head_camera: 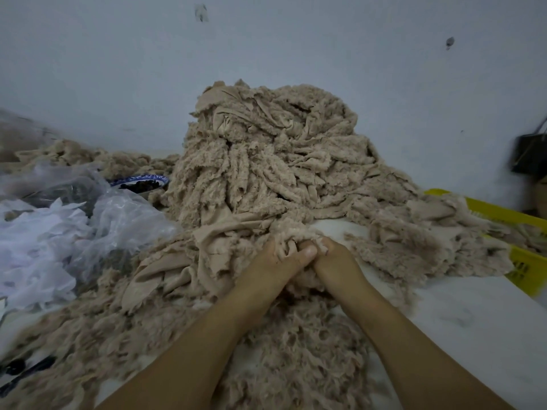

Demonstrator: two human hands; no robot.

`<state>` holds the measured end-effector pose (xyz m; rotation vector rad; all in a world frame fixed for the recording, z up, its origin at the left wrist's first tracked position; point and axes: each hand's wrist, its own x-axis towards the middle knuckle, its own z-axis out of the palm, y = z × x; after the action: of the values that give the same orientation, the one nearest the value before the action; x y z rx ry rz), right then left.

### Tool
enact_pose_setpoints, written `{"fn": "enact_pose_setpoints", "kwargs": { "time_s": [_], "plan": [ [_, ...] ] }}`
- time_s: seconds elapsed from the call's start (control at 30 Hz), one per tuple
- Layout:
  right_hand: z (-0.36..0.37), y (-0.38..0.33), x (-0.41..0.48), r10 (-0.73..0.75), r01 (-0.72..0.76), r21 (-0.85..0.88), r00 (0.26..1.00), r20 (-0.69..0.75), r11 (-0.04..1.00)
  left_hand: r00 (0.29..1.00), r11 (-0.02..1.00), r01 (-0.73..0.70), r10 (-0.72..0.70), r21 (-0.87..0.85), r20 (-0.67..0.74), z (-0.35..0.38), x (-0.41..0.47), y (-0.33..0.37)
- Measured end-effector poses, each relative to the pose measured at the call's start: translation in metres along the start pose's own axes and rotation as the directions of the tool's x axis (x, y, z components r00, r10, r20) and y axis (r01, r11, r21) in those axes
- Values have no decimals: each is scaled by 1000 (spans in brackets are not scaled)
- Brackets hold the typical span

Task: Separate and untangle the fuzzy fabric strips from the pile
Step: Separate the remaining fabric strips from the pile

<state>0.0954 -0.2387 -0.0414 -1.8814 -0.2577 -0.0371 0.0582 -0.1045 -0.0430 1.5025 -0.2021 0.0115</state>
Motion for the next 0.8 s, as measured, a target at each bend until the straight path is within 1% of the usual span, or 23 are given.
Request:
{"fn": "enact_pose_setpoints", "kwargs": {
  "time_s": [0.07,0.1,0.17,0.23,0.33,0.47,0.57,0.6,0.63,0.7,0.73,0.77,0.8],
  "plan": [
    [1,-3,-2,23,-21,50,999,-26,999,995,1000,-13,15,24,-102,0,1,0],
    [1,-4,-2,33,-30,78,998,-44,996,988,1000,-6,5,-6,-154,-2,2,1],
    [-1,-5,-2,23,-18,86,998,-57,996,976,990,26,-55,-137,-209,-6,4,2],
    [-1,-9,-5,2,1,61,998,-60,998,971,955,61,-125,-290,-206,-11,5,5],
    [-2,-13,-7,-8,13,65,997,-77,998,970,912,96,-175,-400,-167,-14,5,8],
    [-2,-18,-10,-11,32,232,995,-95,972,981,843,110,-178,-527,-81,-13,3,11],
    [3,-22,-10,-2,38,312,994,-114,949,973,775,112,-212,-622,-89,-12,6,11],
    [4,-25,-10,12,29,360,994,-113,933,965,739,104,-236,-666,-112,-17,7,10],
    [3,-28,-9,50,9,447,992,-119,894,955,693,73,-256,-717,-150,-25,9,11],
    [-9,-31,-5,129,-7,627,980,-149,779,926,616,-33,-278,-787,-255,-44,13,15],
    [-17,-29,-4,139,0,641,976,-166,767,914,613,-82,-268,-786,-304,-49,13,16],
    [-22,-24,-3,115,12,585,977,-180,811,912,634,-116,-237,-764,-336,-48,11,18],
    [-23,-18,-3,73,14,454,982,-173,891,920,676,-134,-187,-725,-344,-43,10,19]
  ]
}}
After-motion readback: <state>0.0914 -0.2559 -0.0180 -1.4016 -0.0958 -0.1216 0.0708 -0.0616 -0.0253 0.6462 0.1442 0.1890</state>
